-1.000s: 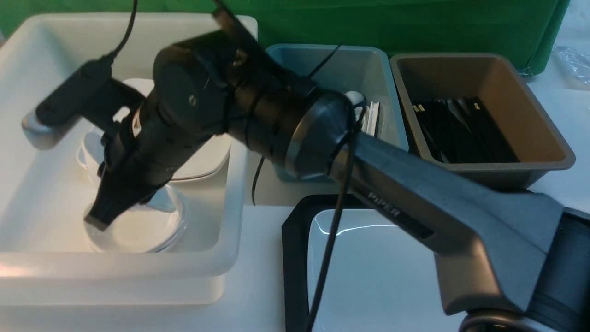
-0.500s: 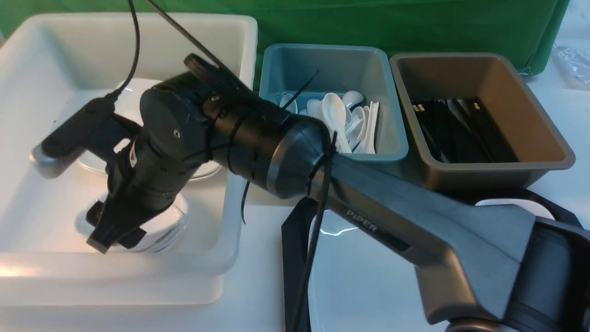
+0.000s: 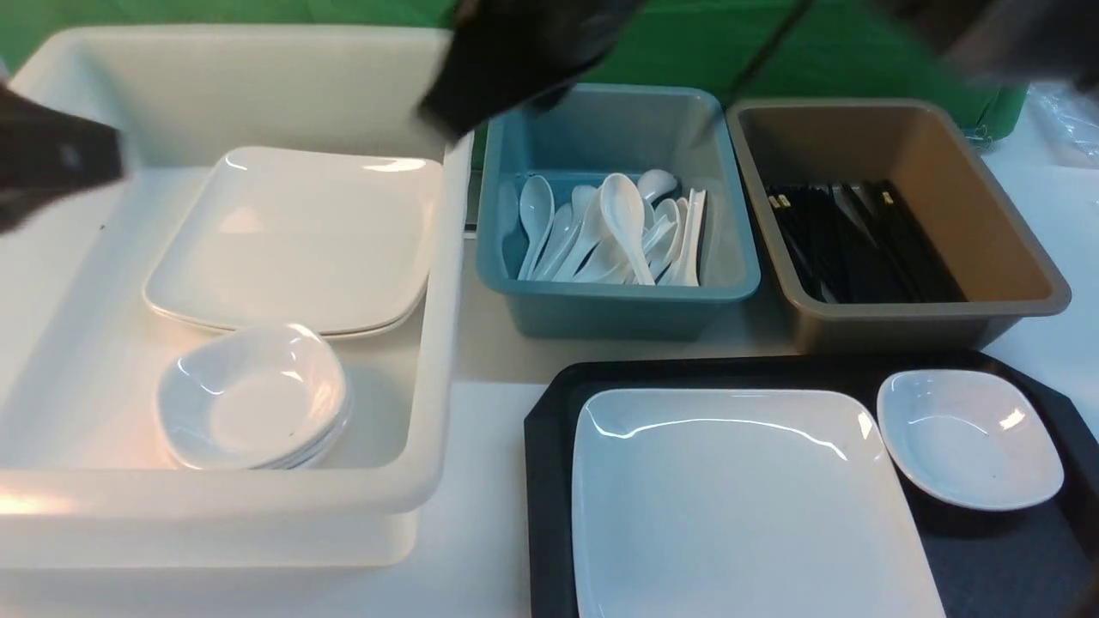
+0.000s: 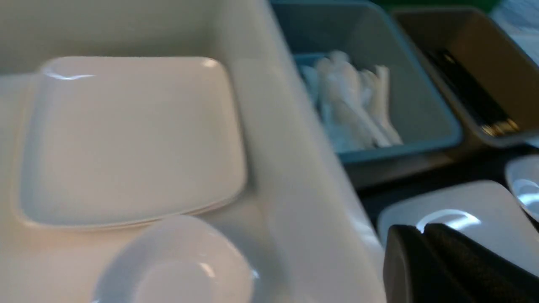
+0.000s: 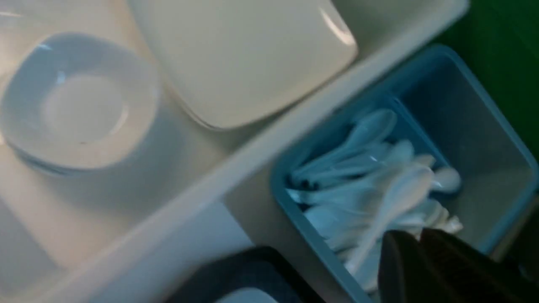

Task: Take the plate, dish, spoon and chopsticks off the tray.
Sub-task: Use the right arm to grab a small plate from the dinner plate

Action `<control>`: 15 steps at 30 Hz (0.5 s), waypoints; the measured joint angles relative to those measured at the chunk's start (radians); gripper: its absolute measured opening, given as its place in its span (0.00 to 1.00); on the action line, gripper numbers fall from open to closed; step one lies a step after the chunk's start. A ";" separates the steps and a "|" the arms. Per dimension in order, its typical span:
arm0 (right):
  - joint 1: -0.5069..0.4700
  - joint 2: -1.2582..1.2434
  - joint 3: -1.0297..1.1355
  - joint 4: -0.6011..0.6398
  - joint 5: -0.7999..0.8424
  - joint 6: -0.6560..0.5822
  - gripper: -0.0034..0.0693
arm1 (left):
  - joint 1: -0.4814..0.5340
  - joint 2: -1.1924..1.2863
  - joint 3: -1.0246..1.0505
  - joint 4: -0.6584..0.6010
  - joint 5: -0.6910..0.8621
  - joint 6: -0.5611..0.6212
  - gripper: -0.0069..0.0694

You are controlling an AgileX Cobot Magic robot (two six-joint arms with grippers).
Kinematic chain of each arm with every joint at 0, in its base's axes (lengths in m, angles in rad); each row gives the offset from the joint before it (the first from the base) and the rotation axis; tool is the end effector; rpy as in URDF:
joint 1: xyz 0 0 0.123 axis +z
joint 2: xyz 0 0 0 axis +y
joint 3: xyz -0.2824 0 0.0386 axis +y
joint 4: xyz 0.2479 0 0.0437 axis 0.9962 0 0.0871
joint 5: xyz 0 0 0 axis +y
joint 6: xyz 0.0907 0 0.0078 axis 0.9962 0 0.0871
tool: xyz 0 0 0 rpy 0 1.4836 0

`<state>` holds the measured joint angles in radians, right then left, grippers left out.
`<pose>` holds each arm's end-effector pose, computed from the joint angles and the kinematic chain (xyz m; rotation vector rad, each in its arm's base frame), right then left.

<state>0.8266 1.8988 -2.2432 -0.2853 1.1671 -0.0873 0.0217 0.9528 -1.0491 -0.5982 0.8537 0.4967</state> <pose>0.2965 0.2872 0.4446 -0.9935 2.0320 0.0313 0.1803 -0.0348 0.3979 0.3103 2.0894 -0.4111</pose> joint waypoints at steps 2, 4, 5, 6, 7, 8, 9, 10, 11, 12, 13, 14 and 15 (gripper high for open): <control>-0.076 -0.090 0.101 0.032 0.000 0.006 0.09 | -0.097 0.023 0.000 -0.003 0.009 0.011 0.11; -0.183 -0.190 0.275 0.064 0.000 0.010 0.09 | -0.225 0.055 0.000 -0.005 0.009 0.020 0.11; -0.183 -0.199 0.291 0.067 0.000 0.010 0.09 | -0.237 0.058 0.000 -0.005 0.007 0.020 0.11; -0.254 -0.258 0.406 0.077 0.000 0.013 0.09 | -0.324 0.085 0.000 -0.002 -0.005 0.022 0.11; -0.298 -0.304 0.490 0.083 -0.001 0.014 0.10 | -0.402 0.111 0.000 0.006 -0.026 0.021 0.11; -0.332 -0.324 0.557 0.085 -0.001 0.014 0.11 | -0.441 0.126 0.000 0.011 -0.038 0.013 0.11; -0.372 -0.354 0.638 0.088 -0.002 0.014 0.13 | -0.505 0.152 0.000 0.026 -0.063 -0.003 0.11; -0.408 -0.377 0.717 0.089 -0.003 0.015 0.16 | -0.564 0.180 0.000 0.040 -0.087 -0.021 0.11; -0.434 -0.394 0.777 0.089 -0.003 0.015 0.20 | -0.618 0.210 0.000 0.069 -0.123 -0.051 0.11; -0.470 -0.407 0.875 0.088 -0.004 0.015 0.28 | -0.676 0.246 -0.001 0.101 -0.161 -0.077 0.11; -0.475 -0.409 0.888 0.089 -0.005 0.015 0.29 | -0.684 0.252 -0.001 0.101 -0.167 -0.080 0.11; -0.498 -0.412 0.952 0.090 -0.008 0.015 0.36 | -0.731 0.288 -0.005 0.133 -0.195 -0.104 0.11; -0.510 -0.412 1.013 0.091 -0.018 0.014 0.44 | -0.761 0.318 -0.009 0.149 -0.210 -0.114 0.11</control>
<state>0.3168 1.4867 -1.2306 -0.1939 1.1493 -0.0733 -0.7397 1.2706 -1.0584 -0.4489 0.6435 0.3832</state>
